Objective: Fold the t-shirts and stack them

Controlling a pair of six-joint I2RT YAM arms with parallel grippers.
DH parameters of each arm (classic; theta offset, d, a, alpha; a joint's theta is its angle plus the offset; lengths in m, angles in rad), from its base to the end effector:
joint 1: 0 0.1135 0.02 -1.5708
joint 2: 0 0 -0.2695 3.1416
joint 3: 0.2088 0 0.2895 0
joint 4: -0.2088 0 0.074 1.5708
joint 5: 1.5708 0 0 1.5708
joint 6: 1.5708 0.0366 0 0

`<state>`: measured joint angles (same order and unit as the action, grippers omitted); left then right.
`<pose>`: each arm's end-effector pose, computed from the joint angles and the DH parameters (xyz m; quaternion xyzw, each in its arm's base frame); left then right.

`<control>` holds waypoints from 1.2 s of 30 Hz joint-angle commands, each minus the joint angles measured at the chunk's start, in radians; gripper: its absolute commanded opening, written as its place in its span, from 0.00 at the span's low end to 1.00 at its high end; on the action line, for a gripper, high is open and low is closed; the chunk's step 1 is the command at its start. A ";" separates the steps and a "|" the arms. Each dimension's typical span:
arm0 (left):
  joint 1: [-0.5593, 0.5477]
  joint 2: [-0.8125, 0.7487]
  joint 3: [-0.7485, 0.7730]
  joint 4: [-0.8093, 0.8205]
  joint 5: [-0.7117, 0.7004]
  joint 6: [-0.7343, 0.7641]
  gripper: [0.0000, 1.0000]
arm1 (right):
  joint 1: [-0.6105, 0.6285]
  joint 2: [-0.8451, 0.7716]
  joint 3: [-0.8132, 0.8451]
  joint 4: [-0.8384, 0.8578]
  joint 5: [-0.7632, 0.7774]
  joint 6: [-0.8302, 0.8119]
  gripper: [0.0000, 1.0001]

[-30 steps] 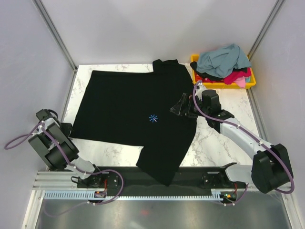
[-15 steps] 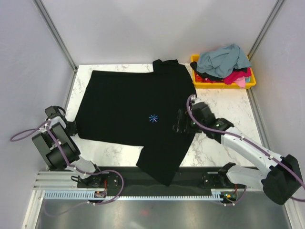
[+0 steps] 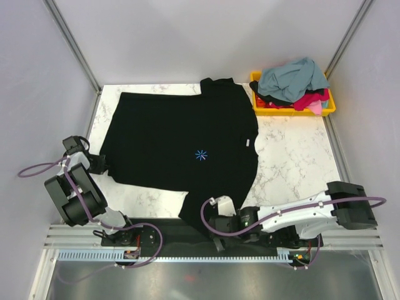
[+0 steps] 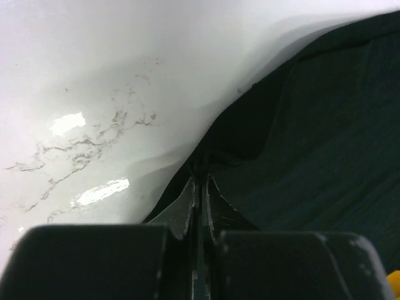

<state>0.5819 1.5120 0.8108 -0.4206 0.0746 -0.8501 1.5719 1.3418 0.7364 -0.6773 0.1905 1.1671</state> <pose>0.2582 0.1666 0.1461 -0.6332 0.7404 -0.0658 0.2156 0.0066 0.2571 0.1587 -0.1847 0.9678 0.1212 0.1208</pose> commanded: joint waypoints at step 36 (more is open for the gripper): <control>-0.056 -0.162 -0.032 -0.010 0.134 0.094 0.02 | -0.113 -0.012 0.452 -0.410 0.673 -0.074 0.00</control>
<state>0.5320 1.3983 0.7948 -0.4164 0.1677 -0.8131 1.5421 1.4090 1.0195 -0.9276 0.6071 1.1942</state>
